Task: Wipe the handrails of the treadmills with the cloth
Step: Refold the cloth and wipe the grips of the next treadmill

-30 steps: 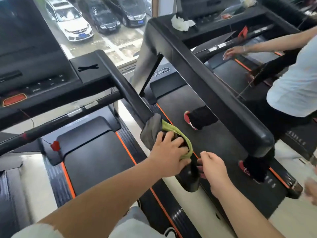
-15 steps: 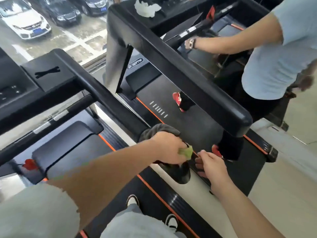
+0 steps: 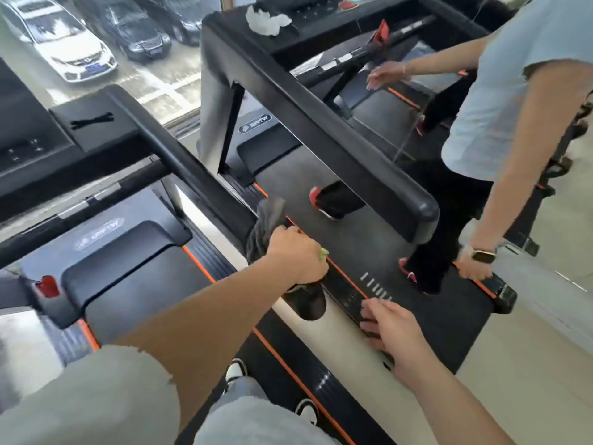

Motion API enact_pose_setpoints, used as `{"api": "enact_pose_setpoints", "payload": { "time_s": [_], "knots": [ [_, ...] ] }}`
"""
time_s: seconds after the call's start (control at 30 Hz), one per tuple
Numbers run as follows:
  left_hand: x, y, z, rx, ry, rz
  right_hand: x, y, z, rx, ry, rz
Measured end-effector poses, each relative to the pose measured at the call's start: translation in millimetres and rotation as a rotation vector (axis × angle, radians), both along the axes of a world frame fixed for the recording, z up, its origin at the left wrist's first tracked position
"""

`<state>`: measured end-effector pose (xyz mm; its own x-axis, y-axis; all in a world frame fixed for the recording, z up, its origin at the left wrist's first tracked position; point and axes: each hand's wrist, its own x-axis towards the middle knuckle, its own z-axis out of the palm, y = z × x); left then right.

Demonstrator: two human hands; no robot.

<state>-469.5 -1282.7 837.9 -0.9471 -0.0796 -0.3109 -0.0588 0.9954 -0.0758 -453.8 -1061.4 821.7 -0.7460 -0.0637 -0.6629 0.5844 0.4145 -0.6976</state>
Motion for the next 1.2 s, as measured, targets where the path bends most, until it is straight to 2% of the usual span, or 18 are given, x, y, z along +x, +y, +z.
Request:
{"api": "enact_pose_setpoints", "payload": {
  "time_s": [0.07,0.17,0.27,0.33,0.4,0.47,0.57,0.63,0.7,0.77,0.93,1.07,1.2],
  "knots": [
    [11.4,17.5,-5.7,0.042,0.067,-0.011,3.8,-0.1,5.2,-0.009,0.043,0.017],
    [56.9,54.3,-20.2,0.122,0.121,-0.248,3.8,-7.6,8.7,-0.092,0.096,0.100],
    [75.3,36.9,-24.3,0.296,0.206,-0.391,5.9,-26.1,4.0,-0.188,0.079,0.242],
    [82.5,14.0,-14.0,0.490,0.328,-0.360,9.6,-43.1,0.6,-0.217,0.086,0.316],
    [96.5,-6.8,-3.5,0.655,0.474,-0.232,15.3,-65.0,0.9,-0.206,0.144,0.401],
    [114.2,-25.6,-5.3,0.652,0.638,-0.039,16.3,-88.9,-6.2,-0.025,0.284,0.526],
    [128.0,-56.3,-21.0,0.570,0.783,0.295,19.9,-122.8,-14.2,0.498,0.572,0.773],
    [125.0,-79.2,-24.8,0.610,0.847,0.548,20.3,-143.4,-8.5,0.725,0.718,0.844],
    [120.9,-102.5,-26.3,0.661,0.840,0.692,13.7,-169.8,-3.6,0.830,0.829,0.921],
    [120.3,-123.1,-26.8,0.671,0.793,0.703,3.5,-201.3,0.5,0.874,0.845,0.975],
    [120.5,-169.4,-26.3,0.729,0.670,0.716,-21.4,-287.0,2.1,0.863,0.856,0.977],
    [120.9,-205.1,-23.4,0.840,0.533,0.799,-34.0,-353.0,0.2,0.894,0.934,1.002],
    [114.1,-240.8,-20.7,0.883,0.480,0.885,-45.3,-407.8,-2.3,0.900,0.994,1.037]
  ]
}}
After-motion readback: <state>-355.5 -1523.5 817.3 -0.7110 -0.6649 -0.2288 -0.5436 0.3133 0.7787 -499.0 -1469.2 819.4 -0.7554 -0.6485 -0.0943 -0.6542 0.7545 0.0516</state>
